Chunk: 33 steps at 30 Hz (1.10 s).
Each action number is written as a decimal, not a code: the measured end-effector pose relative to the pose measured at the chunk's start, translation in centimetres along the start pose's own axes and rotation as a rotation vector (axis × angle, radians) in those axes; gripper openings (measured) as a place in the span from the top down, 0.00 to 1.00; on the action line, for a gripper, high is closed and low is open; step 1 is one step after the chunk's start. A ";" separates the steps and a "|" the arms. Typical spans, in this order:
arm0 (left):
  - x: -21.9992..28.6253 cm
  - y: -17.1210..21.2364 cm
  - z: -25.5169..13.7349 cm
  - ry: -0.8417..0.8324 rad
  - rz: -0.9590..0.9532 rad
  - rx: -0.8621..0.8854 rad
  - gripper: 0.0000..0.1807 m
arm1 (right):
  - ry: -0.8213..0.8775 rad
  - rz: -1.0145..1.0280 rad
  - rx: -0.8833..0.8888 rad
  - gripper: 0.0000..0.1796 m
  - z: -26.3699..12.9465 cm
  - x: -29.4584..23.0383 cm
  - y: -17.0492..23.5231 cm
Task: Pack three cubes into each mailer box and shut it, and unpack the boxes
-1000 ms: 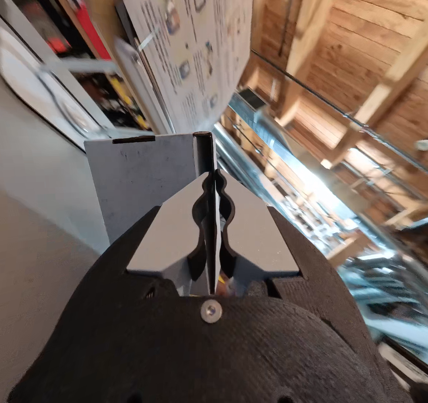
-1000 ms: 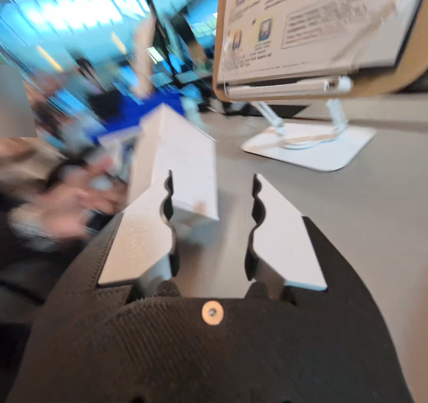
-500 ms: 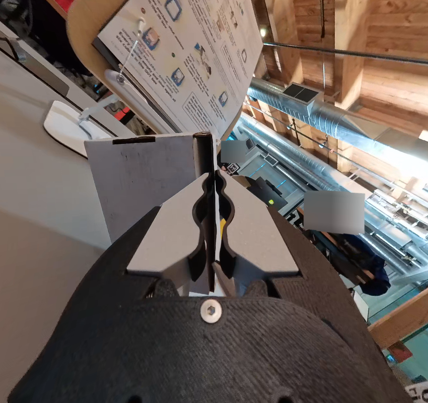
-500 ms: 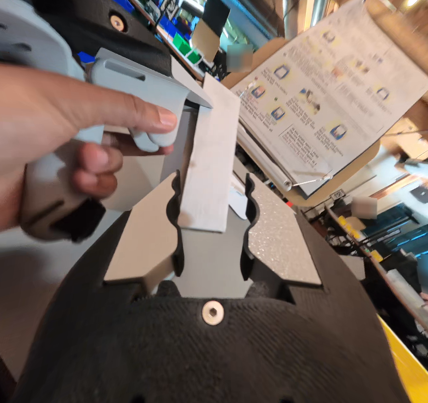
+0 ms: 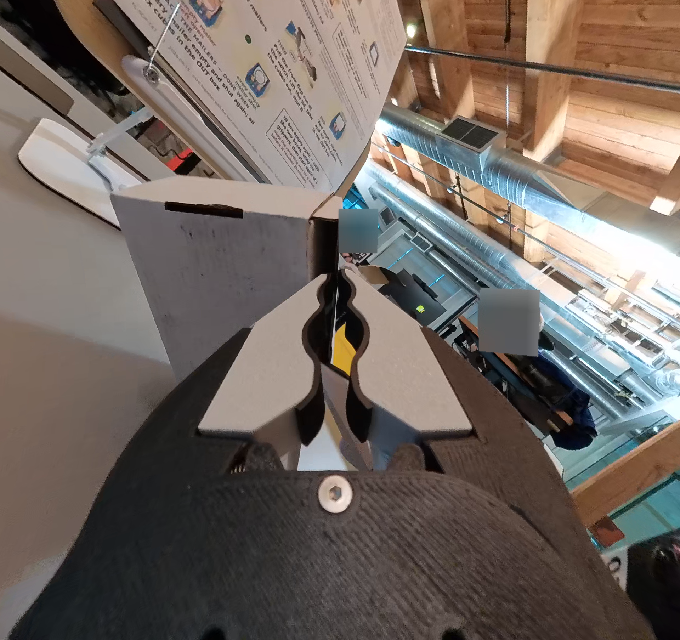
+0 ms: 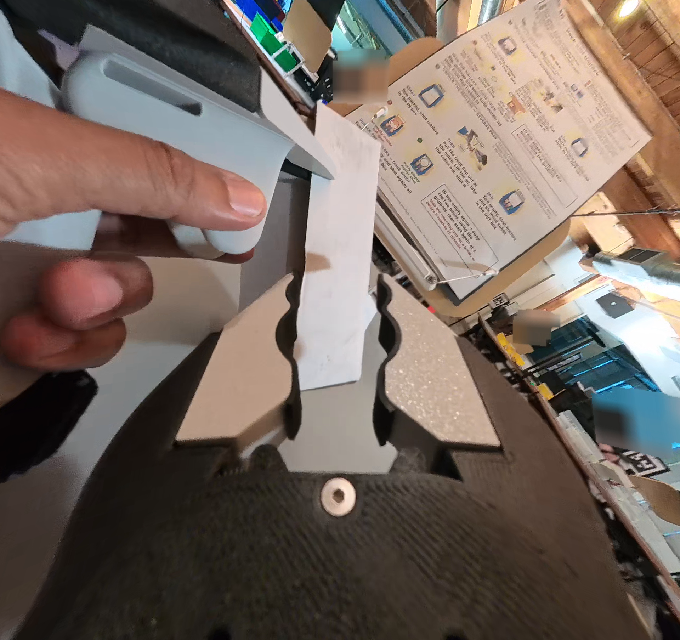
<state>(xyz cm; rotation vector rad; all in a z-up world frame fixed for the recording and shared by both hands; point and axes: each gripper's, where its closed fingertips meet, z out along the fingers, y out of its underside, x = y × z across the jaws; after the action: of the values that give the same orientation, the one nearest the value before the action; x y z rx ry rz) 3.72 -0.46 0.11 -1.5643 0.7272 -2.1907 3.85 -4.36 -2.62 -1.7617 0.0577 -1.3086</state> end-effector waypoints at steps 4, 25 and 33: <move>0.0 0.4 0.0 0.002 -0.010 -0.018 1.00 | -0.024 0.053 -0.036 0.75 0.4 0.3 0.8; 0.1 2.4 -0.6 0.031 -0.285 -0.081 1.00 | 0.104 -0.463 0.046 0.99 -0.1 1.0 0.7; 1.9 3.5 -0.2 0.140 -0.128 -0.174 0.98 | 0.051 -0.271 -0.008 1.00 -0.2 3.1 1.2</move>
<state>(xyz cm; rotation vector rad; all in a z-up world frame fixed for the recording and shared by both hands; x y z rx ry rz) 2.91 -4.26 -0.57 -1.5909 0.9053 -2.4063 5.57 -6.83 -1.17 -1.7881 -0.1529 -1.5476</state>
